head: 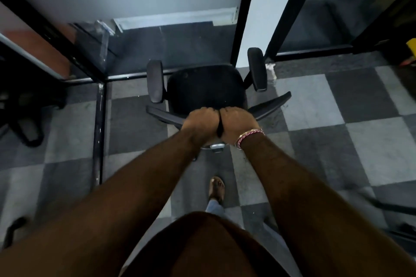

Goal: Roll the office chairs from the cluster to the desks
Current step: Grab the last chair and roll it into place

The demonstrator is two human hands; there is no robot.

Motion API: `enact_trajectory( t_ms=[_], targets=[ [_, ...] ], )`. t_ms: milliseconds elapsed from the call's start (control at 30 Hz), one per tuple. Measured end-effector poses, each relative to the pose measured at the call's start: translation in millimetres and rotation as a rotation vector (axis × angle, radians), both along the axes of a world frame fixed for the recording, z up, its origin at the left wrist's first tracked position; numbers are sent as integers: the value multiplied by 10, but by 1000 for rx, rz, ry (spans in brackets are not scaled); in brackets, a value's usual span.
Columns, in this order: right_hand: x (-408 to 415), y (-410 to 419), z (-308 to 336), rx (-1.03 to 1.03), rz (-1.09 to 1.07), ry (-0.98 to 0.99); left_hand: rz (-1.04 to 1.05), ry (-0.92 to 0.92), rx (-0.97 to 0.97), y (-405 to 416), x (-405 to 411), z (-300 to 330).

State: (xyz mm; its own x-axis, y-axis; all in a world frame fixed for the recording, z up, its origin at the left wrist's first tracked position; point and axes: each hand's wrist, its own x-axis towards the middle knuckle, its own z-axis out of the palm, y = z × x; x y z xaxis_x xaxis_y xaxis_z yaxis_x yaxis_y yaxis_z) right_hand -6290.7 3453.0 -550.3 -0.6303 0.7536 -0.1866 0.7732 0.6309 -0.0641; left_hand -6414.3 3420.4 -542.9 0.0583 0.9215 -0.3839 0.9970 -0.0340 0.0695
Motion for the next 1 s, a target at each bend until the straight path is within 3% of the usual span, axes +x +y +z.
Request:
enact_trajectory(
  t_ms=[67,333,533,1000],
  targets=[
    [-8,108,-88,-27,-4,-41,-25,39,-82,118,33,-111],
    [20,295,-105,-46,-34,-79,-107,148,-95,312,96,-161],
    [17,105,-107,-39,-67,-111,-102,112,-67,166,68,-205],
    [-188,-1653,-172,29,-179,-164,-284,60,27,-1432,-235,-269]
  ],
)
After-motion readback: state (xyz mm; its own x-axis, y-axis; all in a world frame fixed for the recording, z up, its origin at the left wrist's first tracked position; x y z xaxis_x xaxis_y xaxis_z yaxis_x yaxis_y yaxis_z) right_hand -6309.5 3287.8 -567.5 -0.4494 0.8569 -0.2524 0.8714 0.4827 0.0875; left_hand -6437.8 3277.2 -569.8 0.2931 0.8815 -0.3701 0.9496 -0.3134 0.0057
